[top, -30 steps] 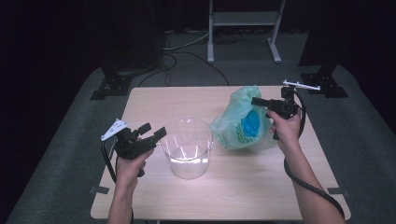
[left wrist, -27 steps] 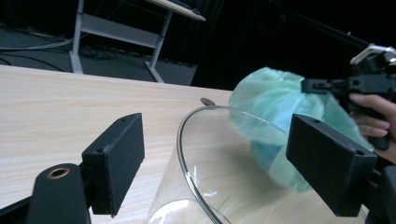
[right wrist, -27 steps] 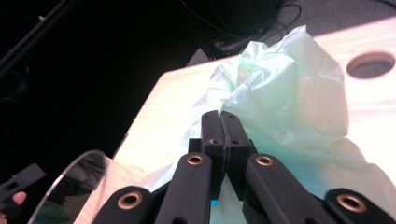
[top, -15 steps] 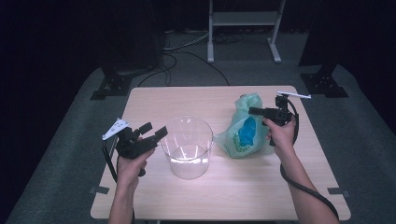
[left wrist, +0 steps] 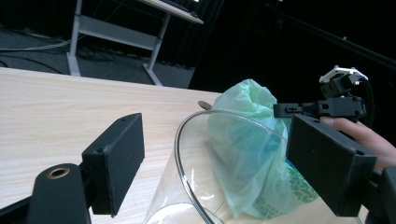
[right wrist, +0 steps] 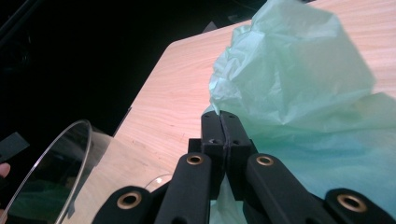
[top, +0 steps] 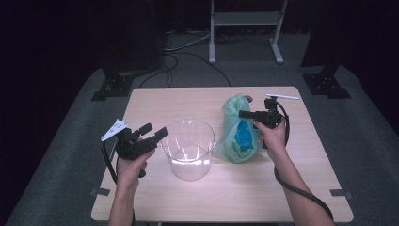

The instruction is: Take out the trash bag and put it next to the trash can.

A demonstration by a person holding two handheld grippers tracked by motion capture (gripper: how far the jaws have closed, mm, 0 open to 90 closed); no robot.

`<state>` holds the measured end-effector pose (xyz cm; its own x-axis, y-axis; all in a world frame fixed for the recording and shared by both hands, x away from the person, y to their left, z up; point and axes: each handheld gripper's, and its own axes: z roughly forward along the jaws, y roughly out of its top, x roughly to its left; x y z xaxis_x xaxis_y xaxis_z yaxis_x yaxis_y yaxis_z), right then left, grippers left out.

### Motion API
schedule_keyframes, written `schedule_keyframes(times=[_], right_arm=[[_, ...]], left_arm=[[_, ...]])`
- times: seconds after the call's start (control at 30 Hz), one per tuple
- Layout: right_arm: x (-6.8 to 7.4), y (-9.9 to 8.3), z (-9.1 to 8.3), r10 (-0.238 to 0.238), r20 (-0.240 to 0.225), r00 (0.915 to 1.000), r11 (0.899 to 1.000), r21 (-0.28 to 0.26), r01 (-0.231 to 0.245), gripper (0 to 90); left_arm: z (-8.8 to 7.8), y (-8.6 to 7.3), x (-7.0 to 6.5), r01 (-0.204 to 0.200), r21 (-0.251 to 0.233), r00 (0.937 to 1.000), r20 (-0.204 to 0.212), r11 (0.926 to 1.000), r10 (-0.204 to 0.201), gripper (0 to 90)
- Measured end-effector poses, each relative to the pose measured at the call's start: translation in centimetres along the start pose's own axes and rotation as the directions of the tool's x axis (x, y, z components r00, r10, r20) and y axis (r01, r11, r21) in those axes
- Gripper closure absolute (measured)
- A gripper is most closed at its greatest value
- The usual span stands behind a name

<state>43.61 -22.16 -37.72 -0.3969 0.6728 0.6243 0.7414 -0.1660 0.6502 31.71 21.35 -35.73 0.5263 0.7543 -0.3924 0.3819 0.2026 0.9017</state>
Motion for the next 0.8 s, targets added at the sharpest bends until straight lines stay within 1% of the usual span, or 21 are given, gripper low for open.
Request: schedule_keyframes(times=[0.03,0.1,0.23,0.3,0.43,0.5,0.6,0.8], right_arm=[[0.1,0.0,0.1,-0.01,0.0,1.0,1.0,0.002,0.01,90.0],[0.1,0.0,0.1,-0.009,-0.001,1.0,1.0,0.009,0.009,89.2],[-0.6,-0.3,0.2,-0.002,-0.002,1.0,1.0,0.027,0.002,82.1],[-0.7,-0.4,0.2,-0.004,0.009,1.0,1.0,0.028,0.004,78.6],[-0.8,-0.3,-0.3,-0.014,0.024,0.9996,1.0,0.016,0.013,70.4],[-0.7,-0.2,-0.6,-0.03,0.03,0.9991,0.999,0.012,0.03,66.3],[-0.5,-0.1,-1.2,-0.061,0.049,0.997,0.998,-0.009,0.061,57.9],[-0.4,0.1,-2.4,-0.092,0.064,0.9937,0.995,-0.04,0.095,49.8]], left_arm=[[0.0,0.0,0.0,0.0,0.0,1.0,0.001,1.0,0.0,18.3],[0.0,-0.1,0.0,0.0,0.001,1.0,0.001,1.0,0.0,18.4],[0.1,-0.2,0.0,0.0,0.006,1.0,0.0,1.0,0.0,18.4],[0.2,-0.2,0.1,0.004,0.007,1.0,0.0,1.0,-0.004,18.4],[0.3,-0.3,0.0,0.005,0.008,1.0,0.0,1.0,-0.005,18.4],[0.3,-0.3,-0.1,-0.001,0.01,1.0,0.0,0.9999,0.001,18.4],[0.3,-0.3,-0.1,-0.004,0.014,1.0,0.002,0.9999,0.004,18.4],[0.3,-0.3,-0.1,-0.002,0.012,1.0,0.001,0.9999,0.002,18.4]])
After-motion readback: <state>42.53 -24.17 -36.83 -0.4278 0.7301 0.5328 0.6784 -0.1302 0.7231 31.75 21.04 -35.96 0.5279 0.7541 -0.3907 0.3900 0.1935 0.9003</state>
